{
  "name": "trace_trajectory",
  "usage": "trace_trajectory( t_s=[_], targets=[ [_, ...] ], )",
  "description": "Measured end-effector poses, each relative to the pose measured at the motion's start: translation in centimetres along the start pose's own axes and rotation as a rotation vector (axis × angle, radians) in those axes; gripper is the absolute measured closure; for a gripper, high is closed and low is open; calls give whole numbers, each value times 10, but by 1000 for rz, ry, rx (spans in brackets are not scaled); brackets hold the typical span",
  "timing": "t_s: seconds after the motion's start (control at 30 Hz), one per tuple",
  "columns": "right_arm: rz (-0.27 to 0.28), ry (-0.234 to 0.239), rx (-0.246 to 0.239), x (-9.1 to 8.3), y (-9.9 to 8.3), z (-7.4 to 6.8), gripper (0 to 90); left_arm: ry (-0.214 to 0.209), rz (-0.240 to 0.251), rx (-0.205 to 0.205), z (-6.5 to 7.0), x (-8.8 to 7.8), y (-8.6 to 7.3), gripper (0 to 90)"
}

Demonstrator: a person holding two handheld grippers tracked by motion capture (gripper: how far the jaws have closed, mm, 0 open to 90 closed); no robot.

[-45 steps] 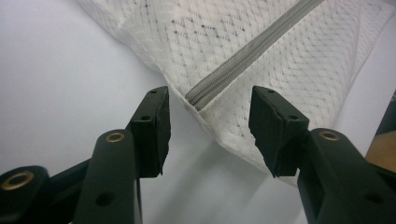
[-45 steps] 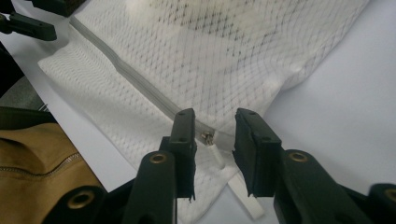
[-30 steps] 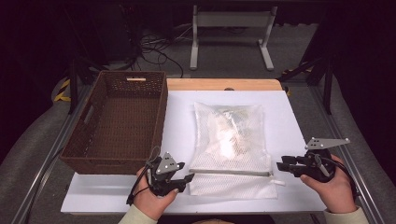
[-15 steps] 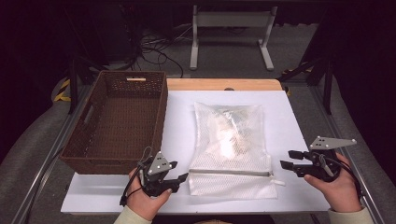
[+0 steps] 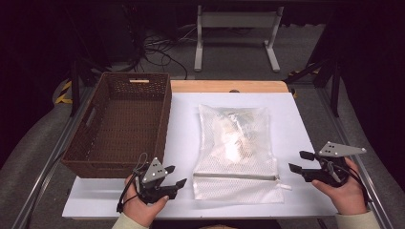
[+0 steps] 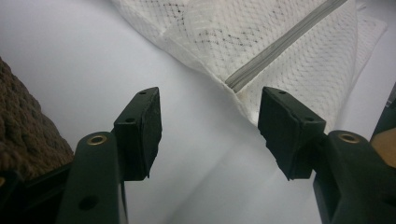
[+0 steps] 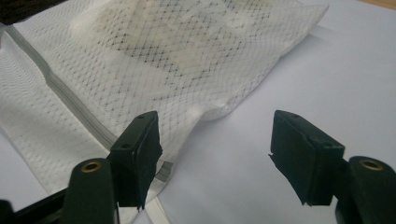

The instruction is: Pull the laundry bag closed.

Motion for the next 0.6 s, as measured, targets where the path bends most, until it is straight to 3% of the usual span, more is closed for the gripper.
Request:
trace_trajectory(
  t_s=[0.1, 0.33, 0.6],
  targets=[
    [28, -6, 8, 3, -3, 5, 314, 8, 11, -9, -3, 1, -2, 412],
    [36, -29, 20, 9, -12, 13, 304, 10, 24, -3, -4, 1, -2, 420],
    [41, -29, 14, 9, -12, 12, 299, 10, 19, 1, -4, 1, -3, 416]
  ],
)
Point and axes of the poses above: each handheld gripper's, and its own axes: x roughly forward along the jaws, y roughly out of its top, z roughly to its right, the point moved 6 cm from there along x, roughly forward along the jaws, and after that the axes turned 13 degrees about -z, right-handed, at the moved point
